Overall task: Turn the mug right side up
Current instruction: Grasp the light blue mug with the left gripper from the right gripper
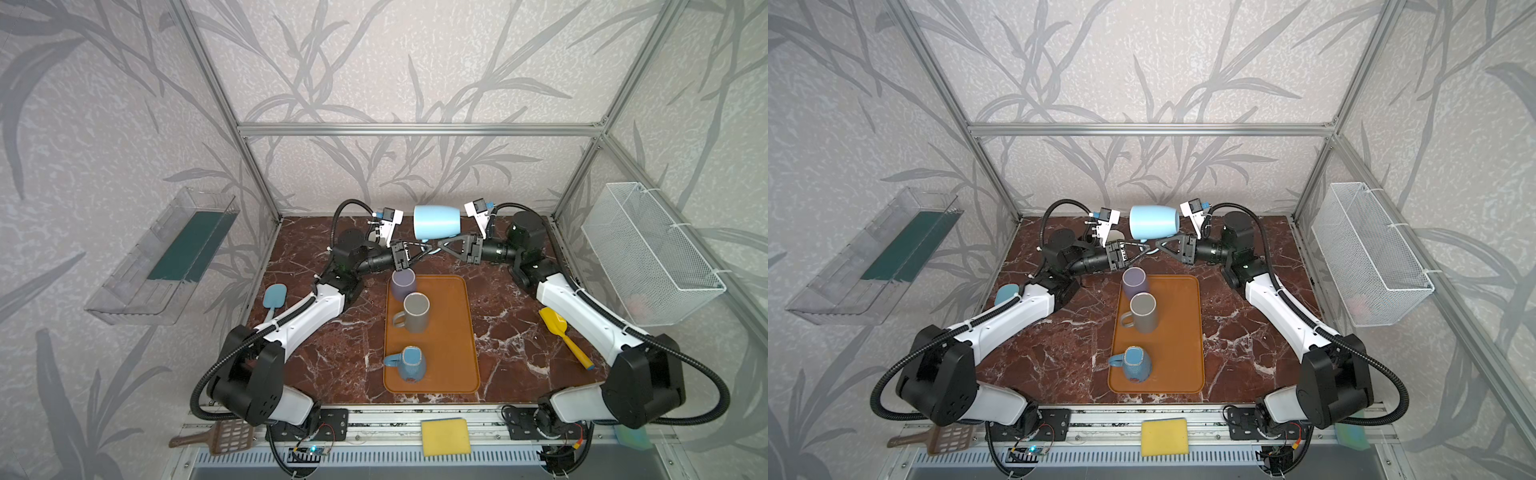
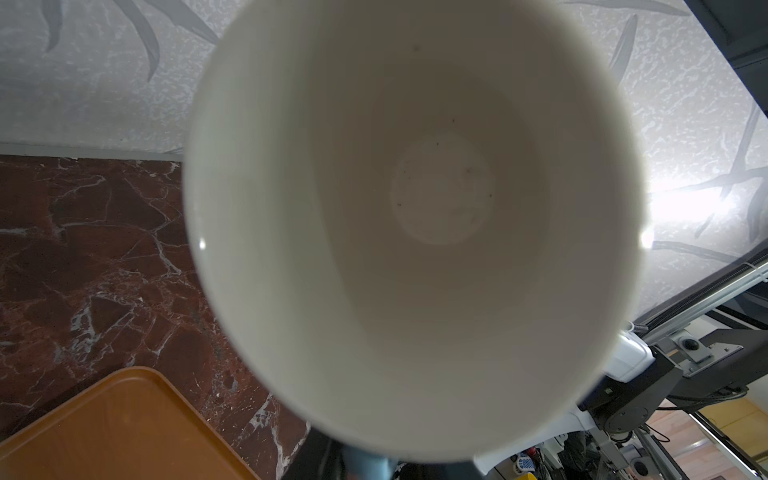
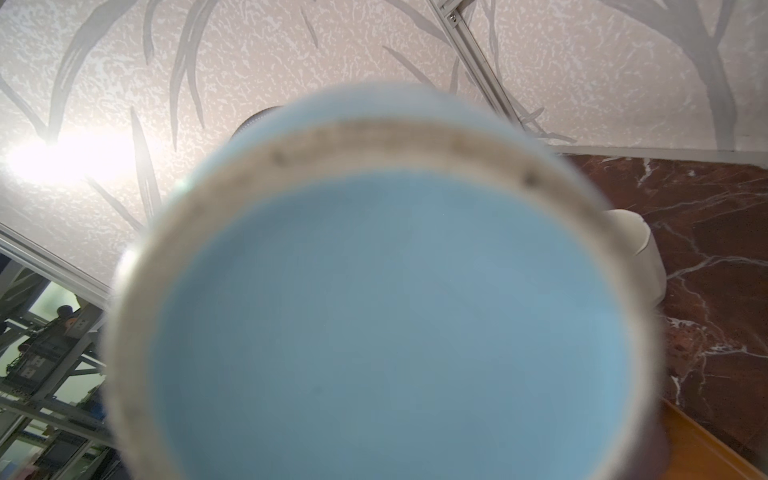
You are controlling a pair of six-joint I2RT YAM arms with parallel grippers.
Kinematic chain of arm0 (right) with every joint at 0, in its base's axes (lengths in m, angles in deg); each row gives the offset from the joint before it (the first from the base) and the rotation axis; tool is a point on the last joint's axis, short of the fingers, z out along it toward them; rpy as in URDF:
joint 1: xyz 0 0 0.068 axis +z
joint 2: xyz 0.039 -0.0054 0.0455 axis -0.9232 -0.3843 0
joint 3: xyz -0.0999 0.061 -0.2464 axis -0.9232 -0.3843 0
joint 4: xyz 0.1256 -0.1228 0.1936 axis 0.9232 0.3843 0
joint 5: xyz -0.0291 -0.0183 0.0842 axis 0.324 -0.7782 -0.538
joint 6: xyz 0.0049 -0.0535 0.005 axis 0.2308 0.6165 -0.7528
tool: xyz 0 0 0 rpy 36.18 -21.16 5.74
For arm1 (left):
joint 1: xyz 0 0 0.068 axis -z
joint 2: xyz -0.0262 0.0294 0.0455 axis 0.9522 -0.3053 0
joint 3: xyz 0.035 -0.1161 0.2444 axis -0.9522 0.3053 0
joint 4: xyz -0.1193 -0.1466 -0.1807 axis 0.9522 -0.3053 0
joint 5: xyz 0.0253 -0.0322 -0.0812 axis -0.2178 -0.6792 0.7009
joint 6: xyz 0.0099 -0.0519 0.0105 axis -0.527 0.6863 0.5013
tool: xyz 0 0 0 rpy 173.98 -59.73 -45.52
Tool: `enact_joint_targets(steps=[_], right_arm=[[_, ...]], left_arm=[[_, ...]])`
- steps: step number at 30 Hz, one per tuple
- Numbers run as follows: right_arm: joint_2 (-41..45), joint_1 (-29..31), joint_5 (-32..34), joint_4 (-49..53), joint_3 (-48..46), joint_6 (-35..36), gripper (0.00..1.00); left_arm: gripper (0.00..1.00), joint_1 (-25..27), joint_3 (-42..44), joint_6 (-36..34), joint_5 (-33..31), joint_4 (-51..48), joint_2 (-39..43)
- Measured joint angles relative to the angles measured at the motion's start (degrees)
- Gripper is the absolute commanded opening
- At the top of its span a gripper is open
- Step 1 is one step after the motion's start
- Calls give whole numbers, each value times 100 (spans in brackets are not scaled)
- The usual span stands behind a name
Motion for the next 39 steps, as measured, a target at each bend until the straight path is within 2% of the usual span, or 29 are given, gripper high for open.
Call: enact_joint_targets(steps=[15,18,24,31,32,36,39], right_arm=[[-125,44,-442,-466,0,-219,0],[-149,48,-459,-505,0,-221,0],[-149,46,-466,-555,2,-232,0],[-125,50,-459,-455,9,-39,0],[-116,52,-452,-424,9,-7,1],[-85,55,-411,-348,9,70,18],[-85,57,-369,-243,9,195,26]], left_arm=[[24,2,0,243,227,407,-59],[20,2,0,295,236,442,-81],[1,0,4,422,280,691,-129],[0,2,50,437,271,793,-133],[0,4,52,435,271,798,-133],[0,7,52,409,254,769,-133],[0,7,52,369,225,660,-133]])
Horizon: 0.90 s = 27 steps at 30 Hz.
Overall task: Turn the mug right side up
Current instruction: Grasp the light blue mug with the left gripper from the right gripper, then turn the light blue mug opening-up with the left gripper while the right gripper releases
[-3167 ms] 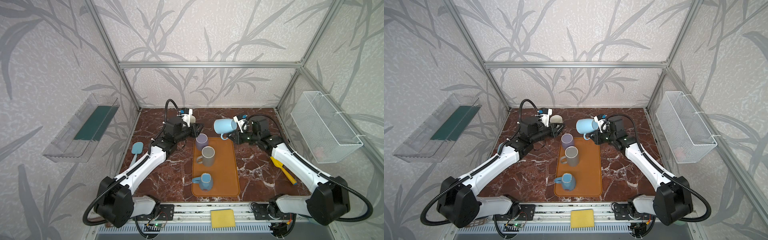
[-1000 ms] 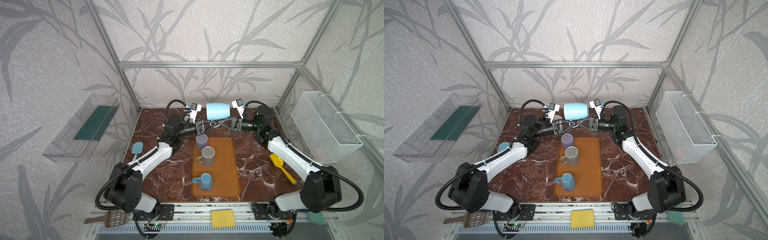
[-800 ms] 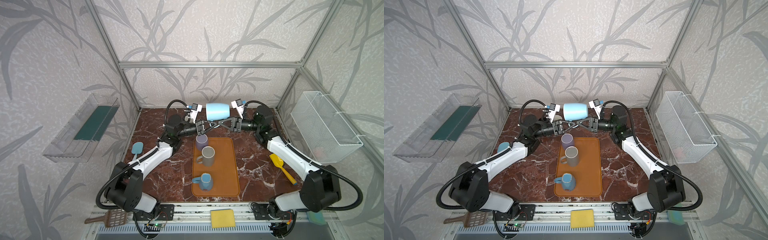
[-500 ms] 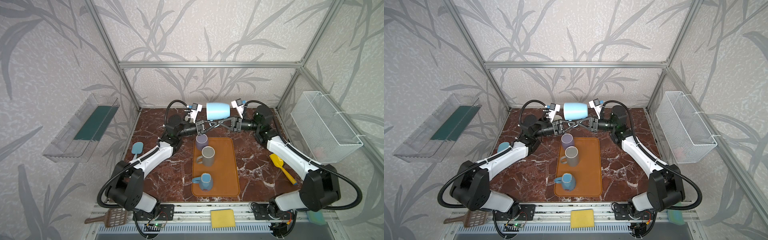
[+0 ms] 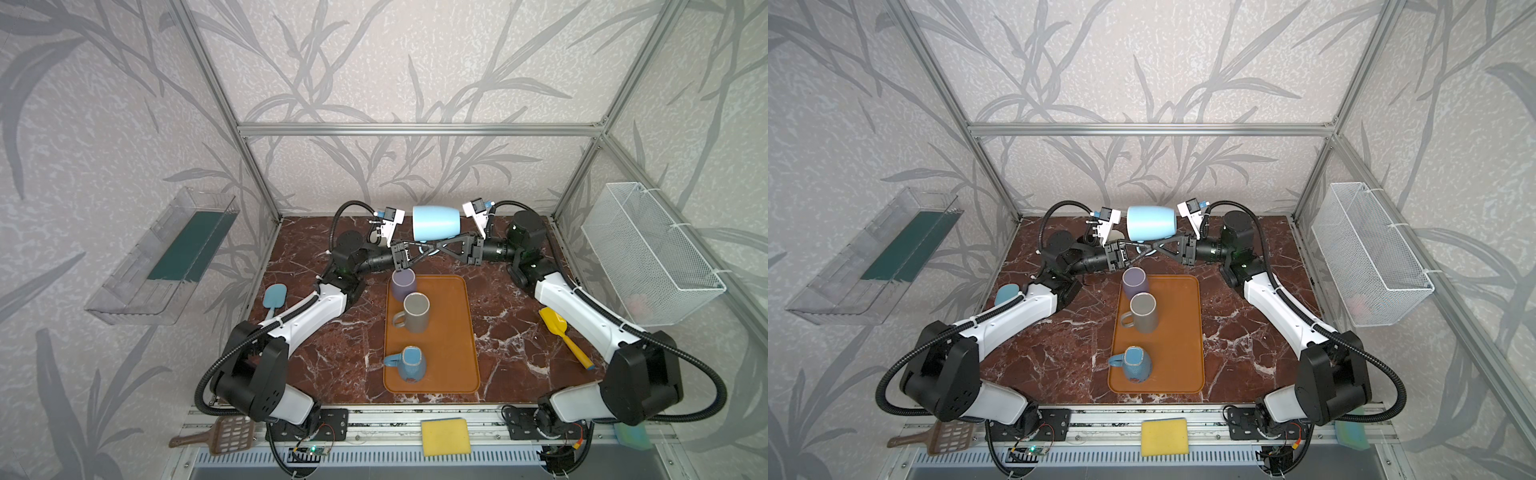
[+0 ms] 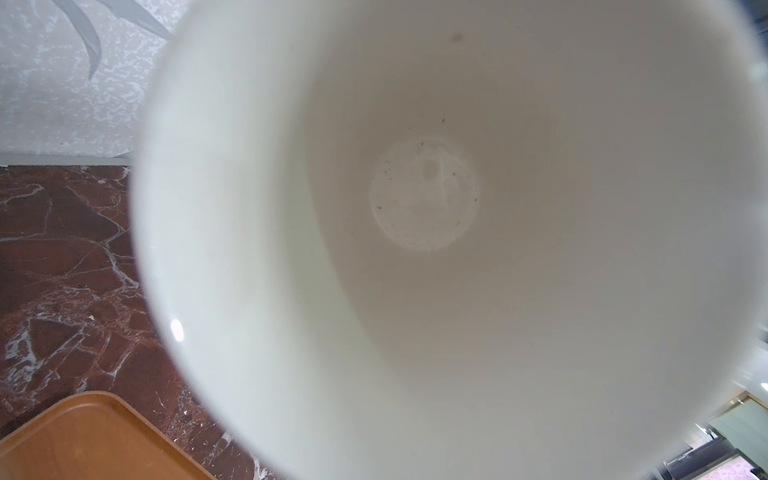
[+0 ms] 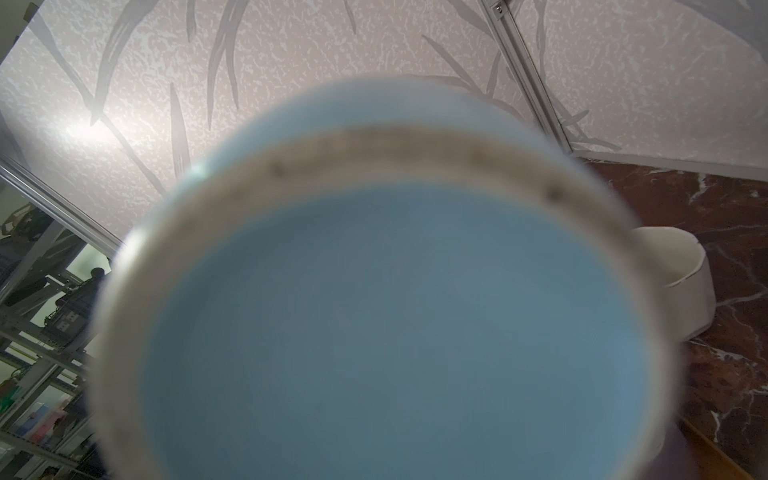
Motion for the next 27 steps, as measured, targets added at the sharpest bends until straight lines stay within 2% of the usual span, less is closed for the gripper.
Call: enact_joint_targets(steps=[27], right_arm=[[9,31,284,254,-240,284,31]], left_arm=[[0,22,-2,-240,-592,-905,216]])
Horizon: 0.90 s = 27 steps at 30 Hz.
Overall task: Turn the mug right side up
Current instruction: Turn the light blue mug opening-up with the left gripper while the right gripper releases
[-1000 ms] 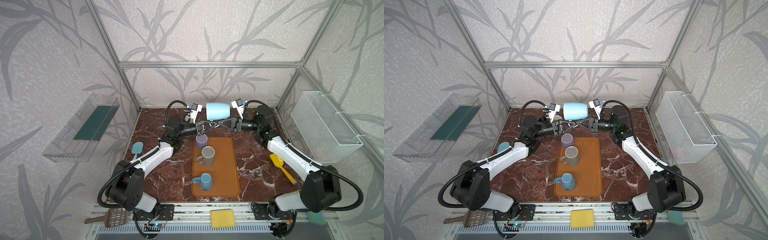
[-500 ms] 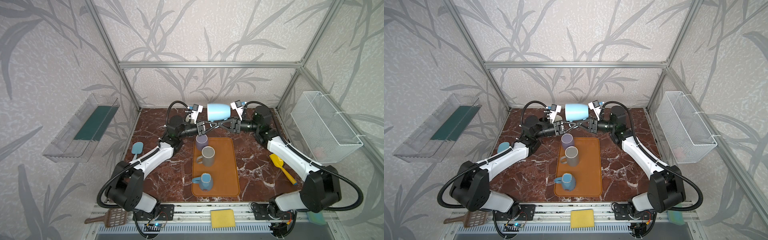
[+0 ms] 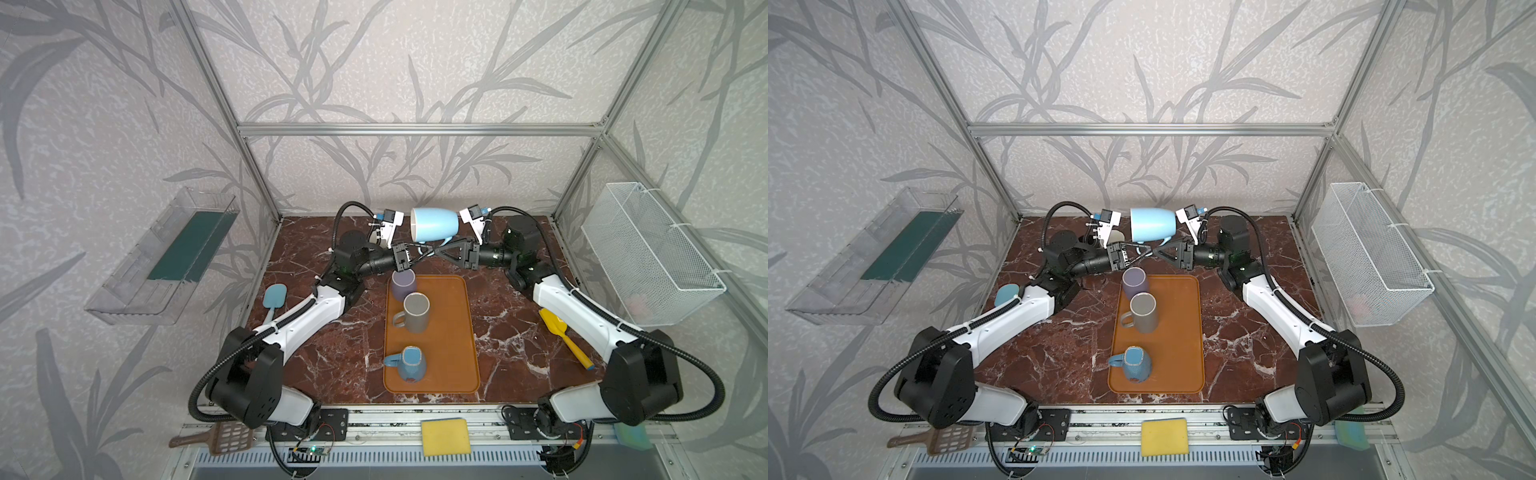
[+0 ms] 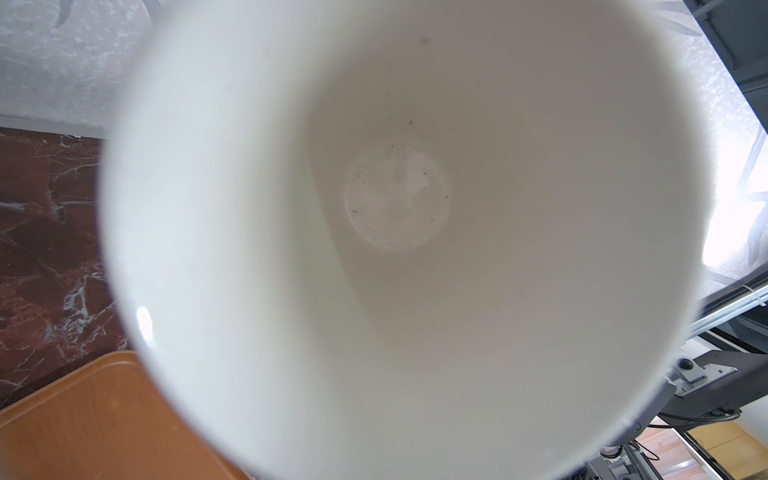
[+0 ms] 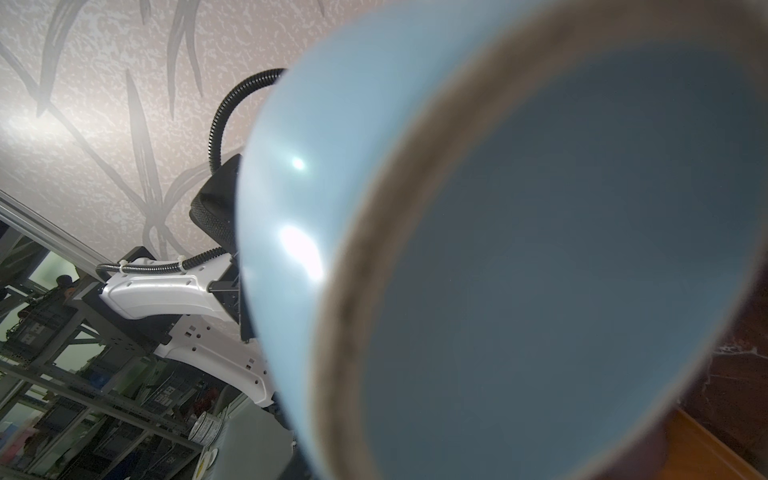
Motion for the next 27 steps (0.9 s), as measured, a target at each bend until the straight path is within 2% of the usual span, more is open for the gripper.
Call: enact_joint_targets(steps=[13,27], right_arm=[[282,-308,133,-4,-376,-52,31],[531,-551,317,280,-688,55,30]], left_arm=[[0,-125,-46,-212,-494,-739,2],[0,-142,-804,-1283,-1482,-2747,-205]])
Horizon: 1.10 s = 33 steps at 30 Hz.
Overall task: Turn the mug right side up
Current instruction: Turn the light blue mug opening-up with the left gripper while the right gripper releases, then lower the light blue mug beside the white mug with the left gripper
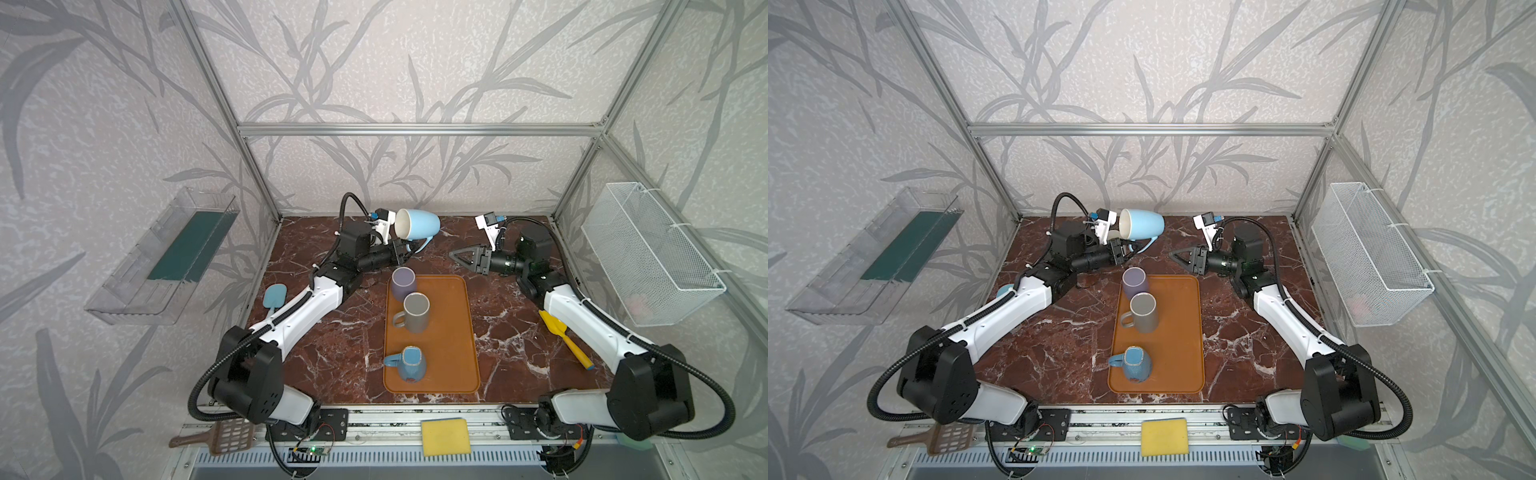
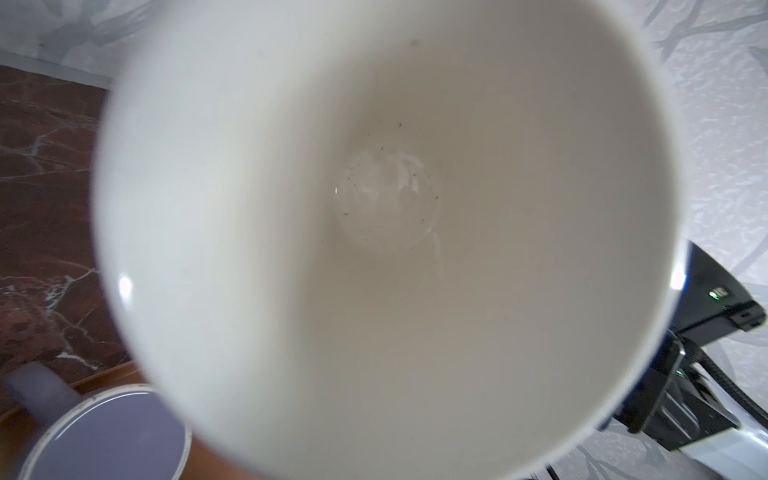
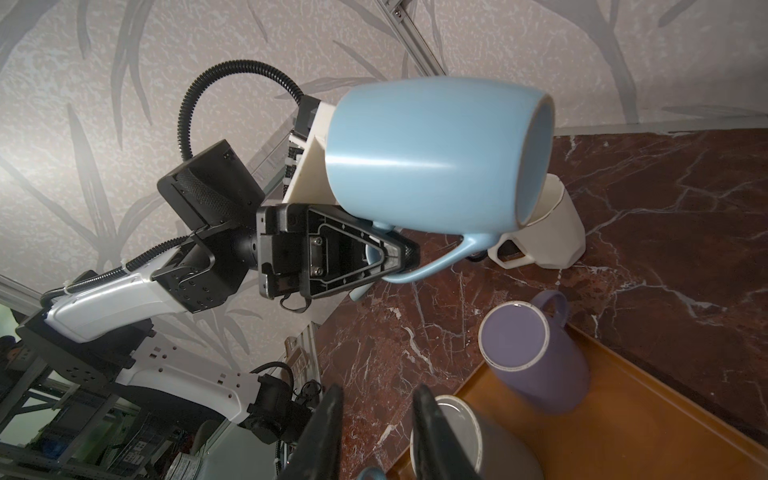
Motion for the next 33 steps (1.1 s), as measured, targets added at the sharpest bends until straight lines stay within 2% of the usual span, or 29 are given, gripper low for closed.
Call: enact_joint_targets(steps=[8,17,33], right_arm=[[149,-22,79,109,-219,57,30],[-50,-55,85,125,-236,70,29],[-50,-96,116,407,-275,70,29]], left_arm=[[0,2,-723,-597,-809,-1126,-776],[0,120,-1812,-1117,-1928,-2315,-1773],[0,238,-3724,-1351,-2883,-4013,-3226]])
